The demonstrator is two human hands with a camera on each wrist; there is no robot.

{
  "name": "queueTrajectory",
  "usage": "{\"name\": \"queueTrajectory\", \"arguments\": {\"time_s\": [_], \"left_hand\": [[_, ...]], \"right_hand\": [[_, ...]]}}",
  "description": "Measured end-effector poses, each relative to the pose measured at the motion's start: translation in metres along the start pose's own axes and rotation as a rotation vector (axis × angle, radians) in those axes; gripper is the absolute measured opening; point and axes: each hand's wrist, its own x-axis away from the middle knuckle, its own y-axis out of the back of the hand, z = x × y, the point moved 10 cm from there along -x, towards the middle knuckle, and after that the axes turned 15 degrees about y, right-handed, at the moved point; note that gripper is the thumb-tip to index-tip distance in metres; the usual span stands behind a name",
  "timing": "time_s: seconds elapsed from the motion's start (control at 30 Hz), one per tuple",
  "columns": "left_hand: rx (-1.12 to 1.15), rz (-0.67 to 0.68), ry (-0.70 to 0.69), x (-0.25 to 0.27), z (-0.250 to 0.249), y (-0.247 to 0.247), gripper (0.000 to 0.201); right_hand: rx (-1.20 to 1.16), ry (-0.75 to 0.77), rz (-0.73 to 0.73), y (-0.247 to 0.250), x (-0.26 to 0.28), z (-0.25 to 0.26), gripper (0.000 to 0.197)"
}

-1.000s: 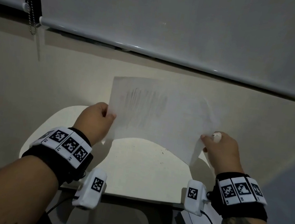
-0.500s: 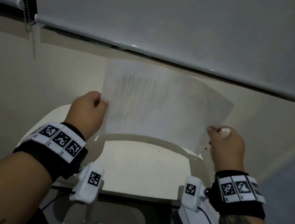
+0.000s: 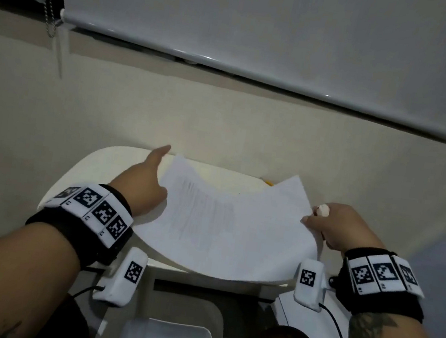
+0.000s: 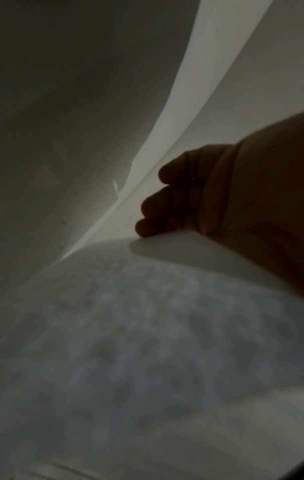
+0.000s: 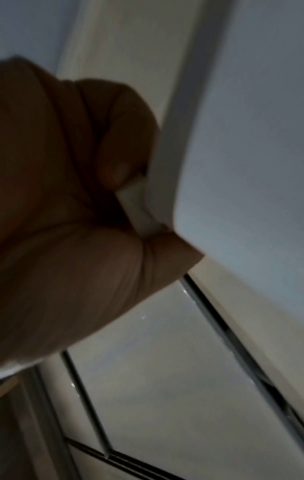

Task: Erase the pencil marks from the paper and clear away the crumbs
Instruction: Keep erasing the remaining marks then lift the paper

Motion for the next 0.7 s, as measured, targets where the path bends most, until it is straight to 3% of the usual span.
{"name": "queueTrajectory", "arguments": {"time_s": [0.1, 0.17, 0.23, 0.3, 0.4, 0.57, 0.63, 0.7], "left_hand": [[-0.192, 0.071, -0.013, 0.004, 0.005, -0.021, 0.064], [-0.242, 0.094, 0.014, 0.001, 0.014, -0.031, 0.049], [-0.306, 0.097, 0.036, -0.002, 0.022, -0.039, 0.040], [-0.355, 0.089, 0.064, -0.002, 0.030, -0.044, 0.040], [-0.399, 0.064, 0.074, 0.001, 0.039, -0.046, 0.043], [-0.473, -0.042, 0.018, 0.015, 0.039, -0.041, 0.035], [-0.518, -0.146, -0.054, 0.026, 0.030, -0.032, 0.033], [-0.506, -0.143, -0.101, 0.030, 0.026, -0.027, 0.041]], "right_hand": [[0.119, -0.041, 0.079, -0.015, 0.005, -0.004, 0.022], [0.175, -0.040, 0.057, -0.011, 0.004, -0.001, 0.014], [0.241, -0.004, 0.005, -0.001, 0.003, 0.010, 0.025], [0.275, 0.046, -0.067, 0.011, 0.005, 0.029, 0.036], [0.149, 0.129, -0.096, 0.006, 0.012, 0.061, 0.037], [-0.255, 0.078, 0.114, -0.072, 0.032, 0.083, 0.025], [-0.259, 0.097, 0.215, -0.104, 0.040, 0.085, 0.030], [-0.194, 0.141, 0.262, -0.123, 0.046, 0.086, 0.036]]}}
